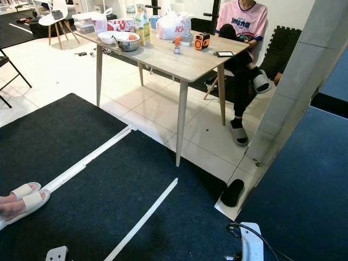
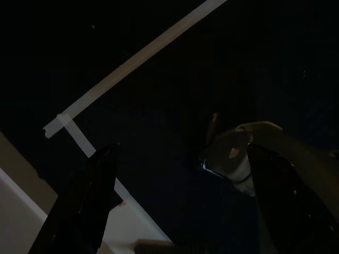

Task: Restocking fridge

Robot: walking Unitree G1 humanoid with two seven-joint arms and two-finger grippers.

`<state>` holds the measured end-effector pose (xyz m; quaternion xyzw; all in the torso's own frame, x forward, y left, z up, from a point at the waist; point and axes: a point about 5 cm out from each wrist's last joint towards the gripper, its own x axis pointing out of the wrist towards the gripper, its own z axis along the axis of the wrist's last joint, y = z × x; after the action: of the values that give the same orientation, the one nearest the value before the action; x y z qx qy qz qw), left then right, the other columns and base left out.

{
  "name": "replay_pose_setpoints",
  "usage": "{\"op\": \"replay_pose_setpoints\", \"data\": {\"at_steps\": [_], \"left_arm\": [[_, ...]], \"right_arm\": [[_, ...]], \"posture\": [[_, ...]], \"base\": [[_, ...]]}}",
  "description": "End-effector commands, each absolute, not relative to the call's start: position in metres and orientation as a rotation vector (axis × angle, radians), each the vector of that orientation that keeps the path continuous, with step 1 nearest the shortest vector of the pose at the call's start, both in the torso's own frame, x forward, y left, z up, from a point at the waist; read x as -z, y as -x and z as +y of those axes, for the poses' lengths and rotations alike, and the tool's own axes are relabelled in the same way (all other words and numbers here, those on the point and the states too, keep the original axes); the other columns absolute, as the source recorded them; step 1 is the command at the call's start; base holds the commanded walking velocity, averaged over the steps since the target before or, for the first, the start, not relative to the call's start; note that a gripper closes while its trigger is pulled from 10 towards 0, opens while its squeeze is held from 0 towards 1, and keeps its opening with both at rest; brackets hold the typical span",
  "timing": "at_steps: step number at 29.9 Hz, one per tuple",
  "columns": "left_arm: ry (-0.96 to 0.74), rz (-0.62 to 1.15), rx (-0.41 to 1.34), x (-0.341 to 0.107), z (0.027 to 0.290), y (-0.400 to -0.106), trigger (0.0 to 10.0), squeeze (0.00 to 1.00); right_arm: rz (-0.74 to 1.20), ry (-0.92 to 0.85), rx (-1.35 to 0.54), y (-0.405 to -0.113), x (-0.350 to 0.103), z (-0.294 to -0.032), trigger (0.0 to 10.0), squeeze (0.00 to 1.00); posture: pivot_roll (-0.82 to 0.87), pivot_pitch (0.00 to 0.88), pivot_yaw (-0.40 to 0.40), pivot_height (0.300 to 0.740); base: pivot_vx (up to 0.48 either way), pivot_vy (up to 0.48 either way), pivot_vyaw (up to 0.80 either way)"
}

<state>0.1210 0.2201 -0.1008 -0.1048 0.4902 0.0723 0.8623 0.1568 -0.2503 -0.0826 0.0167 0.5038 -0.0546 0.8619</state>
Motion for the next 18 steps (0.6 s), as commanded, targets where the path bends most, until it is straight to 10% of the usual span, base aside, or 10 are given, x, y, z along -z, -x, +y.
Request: {"op": "replay_pose_setpoints", "data": {"at_steps": [1,18], "left_arm": [[0.208,1.027,-0.168,0.099,0.227,-0.122,10.0,0.0],[0.24,1.004,-0.163,0.098,0.222,-0.13,10.0,0.0]], "right_arm": [[1.055,-0.068,0.15,-0.155,0.083,-0.25,10.0,0.0],[1.024,-0.065,0.172,-0.162,0.077,-0.261,10.0,0.0]], "posture": [[-0.04,0.025,0.002,0.74],[-0.05,0.033,0.003,0.74]], "base": [[0.0,0.0,0.0],[0.015,0.0,0.0]]}}
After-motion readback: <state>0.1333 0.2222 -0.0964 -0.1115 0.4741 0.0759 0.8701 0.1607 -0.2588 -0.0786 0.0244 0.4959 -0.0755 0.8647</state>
